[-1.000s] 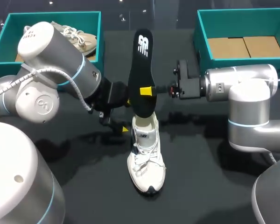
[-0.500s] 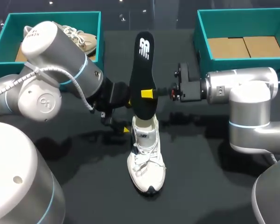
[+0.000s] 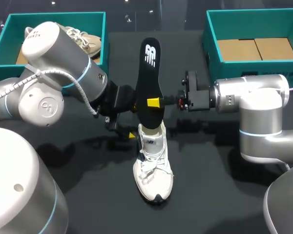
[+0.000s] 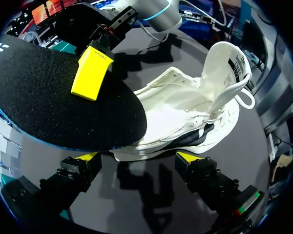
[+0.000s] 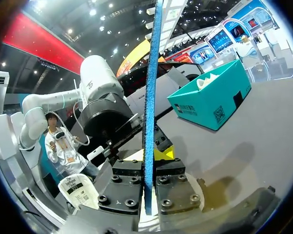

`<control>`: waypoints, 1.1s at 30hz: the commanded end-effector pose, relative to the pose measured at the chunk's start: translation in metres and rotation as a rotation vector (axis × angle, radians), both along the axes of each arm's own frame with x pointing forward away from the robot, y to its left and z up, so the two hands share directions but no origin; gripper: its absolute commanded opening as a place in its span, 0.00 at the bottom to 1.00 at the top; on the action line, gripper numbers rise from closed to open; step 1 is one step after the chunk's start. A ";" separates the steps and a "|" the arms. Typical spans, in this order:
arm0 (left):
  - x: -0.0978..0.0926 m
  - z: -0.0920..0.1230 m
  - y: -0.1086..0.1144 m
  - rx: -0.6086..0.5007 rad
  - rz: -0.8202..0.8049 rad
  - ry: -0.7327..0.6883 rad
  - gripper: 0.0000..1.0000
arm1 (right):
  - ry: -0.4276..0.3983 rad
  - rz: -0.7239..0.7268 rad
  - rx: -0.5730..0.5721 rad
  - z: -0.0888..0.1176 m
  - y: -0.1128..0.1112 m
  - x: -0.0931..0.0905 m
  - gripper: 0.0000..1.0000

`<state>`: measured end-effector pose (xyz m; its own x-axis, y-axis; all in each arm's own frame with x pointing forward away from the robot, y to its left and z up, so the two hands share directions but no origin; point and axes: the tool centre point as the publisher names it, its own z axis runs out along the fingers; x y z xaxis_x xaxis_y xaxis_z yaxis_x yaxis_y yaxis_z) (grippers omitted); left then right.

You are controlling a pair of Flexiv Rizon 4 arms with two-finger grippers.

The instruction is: Take the shoe out of the shoebox, open the shoe tongue, remove and reinsert the insole, then place the shoe into the shoebox

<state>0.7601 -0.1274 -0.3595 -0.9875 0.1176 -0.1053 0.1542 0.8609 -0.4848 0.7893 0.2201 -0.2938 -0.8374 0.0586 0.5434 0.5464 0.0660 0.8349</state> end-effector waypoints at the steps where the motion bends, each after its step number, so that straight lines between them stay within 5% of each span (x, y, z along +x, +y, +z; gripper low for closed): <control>1: 0.000 0.000 0.001 -0.001 -0.001 -0.001 1.00 | -0.008 0.007 -0.001 -0.005 0.001 0.001 0.00; 33: 0.000 0.000 0.001 -0.001 -0.001 -0.001 1.00 | 0.003 0.067 0.028 -0.033 0.004 -0.027 0.00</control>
<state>0.7601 -0.1274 -0.3595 -0.9875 0.1176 -0.1053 0.1542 0.8609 -0.4848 0.7649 0.2210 -0.3182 -0.8378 -0.0090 0.5459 0.5434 0.0835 0.8353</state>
